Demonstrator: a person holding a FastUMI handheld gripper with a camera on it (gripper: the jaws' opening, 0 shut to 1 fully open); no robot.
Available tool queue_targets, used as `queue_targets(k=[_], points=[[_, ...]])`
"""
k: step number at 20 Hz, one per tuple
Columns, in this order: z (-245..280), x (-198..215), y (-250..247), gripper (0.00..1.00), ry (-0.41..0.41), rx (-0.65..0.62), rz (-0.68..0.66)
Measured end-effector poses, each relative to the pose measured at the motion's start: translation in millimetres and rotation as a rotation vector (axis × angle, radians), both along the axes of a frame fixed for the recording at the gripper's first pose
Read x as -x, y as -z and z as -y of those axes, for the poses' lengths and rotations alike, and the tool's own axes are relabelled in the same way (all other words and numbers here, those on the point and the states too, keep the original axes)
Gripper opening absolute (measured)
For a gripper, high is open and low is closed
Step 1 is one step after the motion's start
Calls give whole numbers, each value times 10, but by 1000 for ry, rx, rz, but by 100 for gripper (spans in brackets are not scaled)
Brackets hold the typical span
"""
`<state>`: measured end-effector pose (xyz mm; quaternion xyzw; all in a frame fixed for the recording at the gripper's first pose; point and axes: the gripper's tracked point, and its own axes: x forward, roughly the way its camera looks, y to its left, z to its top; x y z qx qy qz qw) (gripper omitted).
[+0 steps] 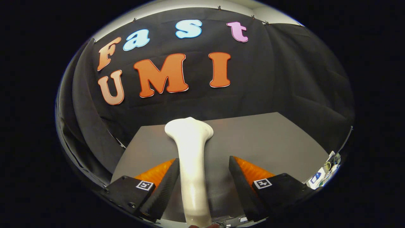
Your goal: Iron the clothes twice with a garment steamer, once on the left side and once on the right side.
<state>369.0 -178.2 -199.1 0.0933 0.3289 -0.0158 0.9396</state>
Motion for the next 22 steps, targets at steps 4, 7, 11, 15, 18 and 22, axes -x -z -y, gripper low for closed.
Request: queue_targets(k=[4,7,11,15,18,22], points=[[38,-14,183,100,-11,29,-42],[-5,-29,126,89,-26,31,-25],[-64,-13,121,56,-55,47,-29],[-28,-16,13,43,-45,56,4],[-27,9,-150,41,-42,92,86],[14,204,-282,41,-17,95,158]])
